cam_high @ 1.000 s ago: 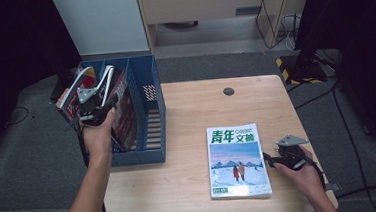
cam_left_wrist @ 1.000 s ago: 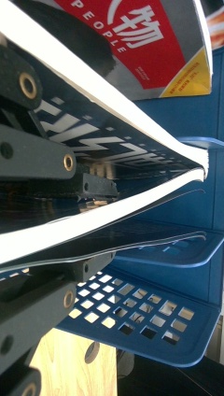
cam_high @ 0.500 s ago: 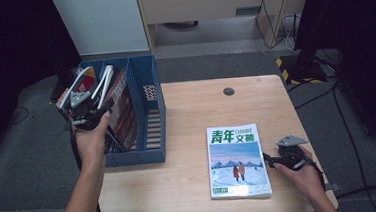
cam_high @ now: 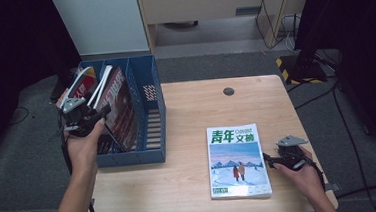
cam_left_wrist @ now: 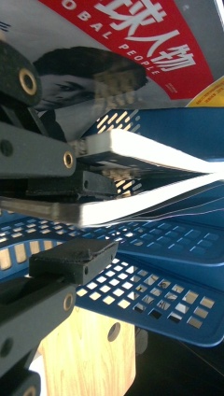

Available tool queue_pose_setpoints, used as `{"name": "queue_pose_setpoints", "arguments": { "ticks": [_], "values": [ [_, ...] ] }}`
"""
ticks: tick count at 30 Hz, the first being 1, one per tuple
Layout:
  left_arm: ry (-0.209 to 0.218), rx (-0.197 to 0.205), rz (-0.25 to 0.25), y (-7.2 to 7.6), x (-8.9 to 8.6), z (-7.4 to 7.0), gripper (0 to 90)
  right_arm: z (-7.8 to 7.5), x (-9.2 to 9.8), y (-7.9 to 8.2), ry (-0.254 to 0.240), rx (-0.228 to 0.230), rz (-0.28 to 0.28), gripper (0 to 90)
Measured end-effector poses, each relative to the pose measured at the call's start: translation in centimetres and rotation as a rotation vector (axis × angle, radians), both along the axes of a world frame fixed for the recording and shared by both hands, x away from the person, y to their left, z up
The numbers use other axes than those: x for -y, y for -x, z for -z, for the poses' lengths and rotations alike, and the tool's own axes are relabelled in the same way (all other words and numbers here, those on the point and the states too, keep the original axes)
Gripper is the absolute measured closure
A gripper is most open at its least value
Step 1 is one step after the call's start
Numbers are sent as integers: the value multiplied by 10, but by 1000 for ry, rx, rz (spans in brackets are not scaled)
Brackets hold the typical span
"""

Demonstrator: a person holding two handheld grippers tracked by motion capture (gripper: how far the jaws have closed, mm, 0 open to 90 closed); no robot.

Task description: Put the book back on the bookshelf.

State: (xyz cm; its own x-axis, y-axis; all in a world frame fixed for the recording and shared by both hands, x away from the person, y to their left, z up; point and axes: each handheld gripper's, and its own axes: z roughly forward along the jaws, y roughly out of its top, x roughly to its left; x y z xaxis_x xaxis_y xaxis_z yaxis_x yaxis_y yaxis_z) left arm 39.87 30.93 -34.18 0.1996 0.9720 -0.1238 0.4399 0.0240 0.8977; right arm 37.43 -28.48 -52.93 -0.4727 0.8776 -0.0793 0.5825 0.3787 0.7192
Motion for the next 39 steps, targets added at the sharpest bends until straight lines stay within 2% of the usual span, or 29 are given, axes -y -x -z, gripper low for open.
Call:
{"name": "queue_pose_setpoints", "arguments": {
  "ticks": [5, 15, 20, 25, 28, 30, 31, 32, 39],
  "values": [
    [4, -2, 17, 12, -3, 6, 659, 0, 0, 0, -1, -2, -3, 263],
    [45, -6, 38, 38, -14, 28, 657, 0, 0, 0, 3, 2, -3, 261],
    [46, -10, 65, 49, -9, 40, 654, 0, 0, 0, 5, 1, -2, 255],
    [60, -28, 105, 51, 5, 53, 647, 0, 0, 0, -3, -2, 9, 241],
    [60, -33, 122, 50, 13, 56, 636, 0, 0, 0, -5, -1, 11, 234],
    [53, -34, 148, 48, 27, 58, 630, -1, 0, 0, -4, 3, 10, 230],
    [53, -34, 148, 48, 27, 58, 625, -1, 0, 0, -4, 3, 10, 230],
    [51, -34, 169, 46, 38, 60, 618, -1, 0, 0, -9, -1, 12, 226],
    [25, -62, 244, 38, 80, 72, 570, -2, 0, 0, -13, 9, 17, 213]
  ]
}}
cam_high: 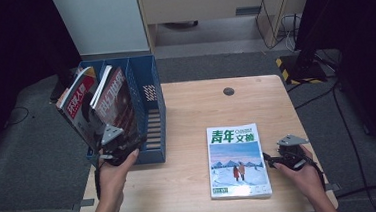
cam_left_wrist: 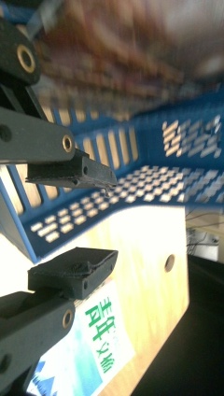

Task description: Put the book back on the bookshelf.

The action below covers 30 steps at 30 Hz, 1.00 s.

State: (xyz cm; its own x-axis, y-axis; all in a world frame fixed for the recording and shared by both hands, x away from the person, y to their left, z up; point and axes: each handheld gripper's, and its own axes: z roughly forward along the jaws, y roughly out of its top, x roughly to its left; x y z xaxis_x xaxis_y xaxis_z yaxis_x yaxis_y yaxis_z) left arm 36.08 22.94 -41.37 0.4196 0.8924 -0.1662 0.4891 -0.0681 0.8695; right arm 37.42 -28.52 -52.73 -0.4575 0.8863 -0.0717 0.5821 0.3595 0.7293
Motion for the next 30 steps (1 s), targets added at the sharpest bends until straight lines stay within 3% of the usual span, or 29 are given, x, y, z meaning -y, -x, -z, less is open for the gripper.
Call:
{"name": "queue_pose_setpoints", "arguments": {
  "ticks": [2, 5, 12, 15, 30],
  "values": [
    [0, -3, 11, -1, 6, 1, 551, 0, 0, 0, 0, 1, 1, 212],
    [-33, 0, 47, -6, 28, 4, 519, -1, 0, 0, 2, 3, -1, 210],
    [-24, -19, 100, -12, 57, 9, 458, -3, 0, 0, -10, 5, 1, 204],
    [-46, -18, 120, -14, 69, 11, 441, -4, 0, 0, -15, 10, 7, 200],
    [-65, -40, 198, -23, 108, 25, 356, -8, -1, 0, -30, 40, 8, 177]
  ]
}}
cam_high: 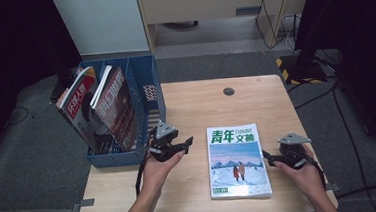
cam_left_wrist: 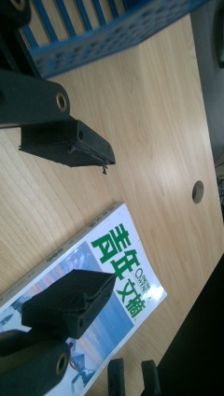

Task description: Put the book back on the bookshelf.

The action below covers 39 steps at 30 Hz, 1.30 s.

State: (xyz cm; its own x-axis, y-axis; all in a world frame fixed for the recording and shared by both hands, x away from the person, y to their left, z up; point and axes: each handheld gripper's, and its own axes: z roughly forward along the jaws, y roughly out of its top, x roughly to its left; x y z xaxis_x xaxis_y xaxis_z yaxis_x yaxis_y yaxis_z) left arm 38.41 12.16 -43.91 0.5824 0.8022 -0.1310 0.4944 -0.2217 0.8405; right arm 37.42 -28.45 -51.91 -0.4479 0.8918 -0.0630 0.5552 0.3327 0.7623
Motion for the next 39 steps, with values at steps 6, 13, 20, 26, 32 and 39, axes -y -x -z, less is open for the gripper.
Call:
{"name": "queue_pose_setpoints", "arguments": {
  "ticks": [6, 13, 20, 26, 32, 39],
  "values": [
    [-8, -12, 50, -3, 21, 10, 324, -4, -1, 1, -23, 4, -9, 178],
    [-23, -48, 79, -9, 41, 24, 263, -8, -3, 1, -44, -3, -13, 155],
    [-27, -90, 122, -14, 57, 42, 211, -11, -3, 0, -54, 1, -16, 126],
    [-55, -146, 161, -12, 72, 67, 188, -14, -10, -2, -53, -3, -44, 66],
    [-83, -195, 172, -7, 78, 83, 189, -18, -23, -11, -48, -73, -138, 76],
    [-70, -223, 178, -7, 77, 88, 187, 0, -27, -39, -85, -199, -174, 76]
  ]
}}
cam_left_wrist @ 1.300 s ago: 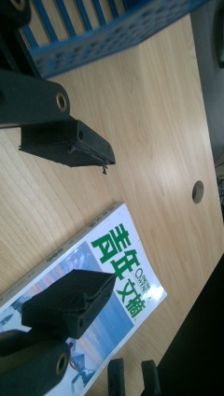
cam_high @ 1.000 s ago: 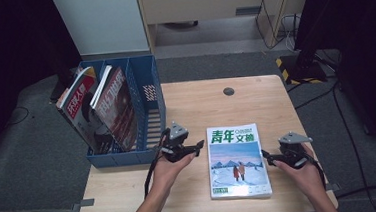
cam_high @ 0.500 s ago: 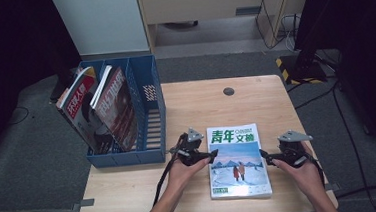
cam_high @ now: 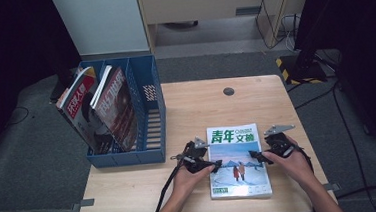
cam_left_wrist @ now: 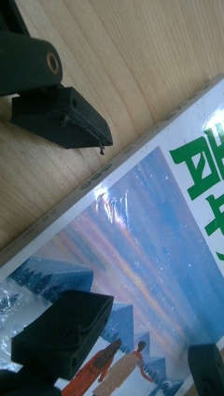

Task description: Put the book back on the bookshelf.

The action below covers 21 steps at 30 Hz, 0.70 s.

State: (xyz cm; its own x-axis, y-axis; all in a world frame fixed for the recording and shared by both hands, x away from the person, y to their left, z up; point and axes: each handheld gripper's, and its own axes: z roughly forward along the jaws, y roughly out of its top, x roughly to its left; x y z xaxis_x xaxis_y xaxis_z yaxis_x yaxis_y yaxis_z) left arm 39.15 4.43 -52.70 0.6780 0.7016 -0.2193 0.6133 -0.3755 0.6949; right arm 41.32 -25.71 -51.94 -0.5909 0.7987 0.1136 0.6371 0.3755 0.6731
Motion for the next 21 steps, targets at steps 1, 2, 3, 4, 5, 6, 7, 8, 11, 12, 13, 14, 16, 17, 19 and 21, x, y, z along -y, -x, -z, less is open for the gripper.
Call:
{"name": "queue_pose_setpoints", "arguments": {
  "ticks": [1, 2, 3, 4, 5, 6, 7, 8, 11, 12, 13, 14, 16, 17, 19, 21],
  "values": [
    [6, -2, -4, 0, 0, 1, 185, 2, 0, -2, -4, -5, -4, 63],
    [6, -2, -4, 0, 0, 1, 183, 2, 0, -2, -4, -5, -4, 63],
    [10, 1, -1, 0, -1, 1, 178, 4, -1, -7, -30, -25, -2, 68],
    [14, 4, 1, 0, 0, 2, 178, 4, -1, -7, -38, -34, -4, 75],
    [16, 7, 4, 0, 0, 2, 179, 5, -1, -8, -47, -40, -10, 78],
    [16, 7, 4, 0, 0, 2, 179, 5, -1, -9, -54, -46, -15, 79],
    [20, 14, 7, 1, 1, 3, 179, 6, -2, -10, -69, -61, -16, 79],
    [25, 17, 8, 1, 1, 3, 180, 7, -2, -10, -79, -66, -16, 79],
    [46, 20, 12, 4, 3, 4, 224, 8, -4, -10, -90, -68, -32, 93],
    [46, 20, 12, 4, 3, 4, 222, 8, -4, -10, -90, -68, -32, 93],
    [46, 24, 12, 5, 2, 4, 222, 8, -4, -11, -84, -67, -36, 92],
    [51, 25, 12, 5, 2, 5, 222, 7, -5, -11, -82, -70, -38, 92],
    [53, 29, 12, 5, 2, 5, 222, 7, -5, -11, -83, -70, -42, 92],
    [57, 34, 8, 6, 2, 6, 222, 7, -5, -11, -83, -69, -43, 94],
    [62, 41, 1, 7, 2, 7, 220, 7, -5, -10, -82, -67, -50, 108],
    [65, 46, -3, 8, 2, 7, 218, 5, -5, -8, -68, -58, -59, 136]
  ]
}}
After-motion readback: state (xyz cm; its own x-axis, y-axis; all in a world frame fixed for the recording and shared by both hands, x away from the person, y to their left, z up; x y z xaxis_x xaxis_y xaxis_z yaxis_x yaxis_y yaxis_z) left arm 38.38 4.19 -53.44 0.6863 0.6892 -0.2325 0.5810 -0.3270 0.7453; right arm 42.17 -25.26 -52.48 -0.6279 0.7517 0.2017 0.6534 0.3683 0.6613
